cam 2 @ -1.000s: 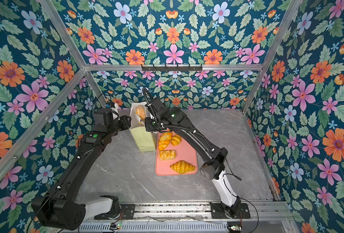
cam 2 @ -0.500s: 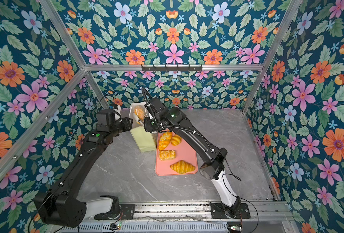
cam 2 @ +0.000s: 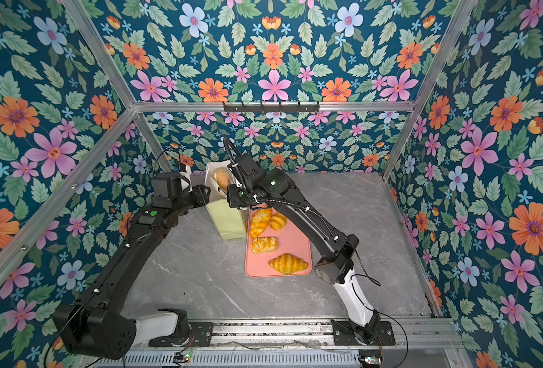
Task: Place the fake bread into the paper bag
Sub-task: 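Lower the bun into the paper bag opening with the right gripper, then open the tongs and withdraw the right gripper toward the tray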
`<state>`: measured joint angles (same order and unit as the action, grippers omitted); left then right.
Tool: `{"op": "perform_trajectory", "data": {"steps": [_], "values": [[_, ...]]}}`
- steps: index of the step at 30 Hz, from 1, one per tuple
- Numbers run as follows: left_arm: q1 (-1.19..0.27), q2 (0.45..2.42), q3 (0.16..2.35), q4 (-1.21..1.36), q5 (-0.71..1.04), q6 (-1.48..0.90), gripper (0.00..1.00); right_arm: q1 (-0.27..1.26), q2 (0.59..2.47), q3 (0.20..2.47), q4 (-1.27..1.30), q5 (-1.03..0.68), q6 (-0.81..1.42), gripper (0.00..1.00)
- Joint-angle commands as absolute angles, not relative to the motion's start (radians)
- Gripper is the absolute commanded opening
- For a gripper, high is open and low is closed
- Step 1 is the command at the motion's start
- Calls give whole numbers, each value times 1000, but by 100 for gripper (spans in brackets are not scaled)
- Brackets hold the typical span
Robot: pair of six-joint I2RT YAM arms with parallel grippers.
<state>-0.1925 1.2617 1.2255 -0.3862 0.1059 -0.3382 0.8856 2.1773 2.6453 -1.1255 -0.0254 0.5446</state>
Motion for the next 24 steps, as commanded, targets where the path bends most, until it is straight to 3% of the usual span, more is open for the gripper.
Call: {"op": "perform_trajectory", "data": {"steps": [1, 24], "values": [[-192, 1254, 1230, -383, 106, -330, 49, 888, 2186, 2661, -1142, 8, 528, 41], [-192, 1252, 1244, -413, 64, -360, 51, 937, 2060, 2659, -1114, -23, 451, 39]]}}
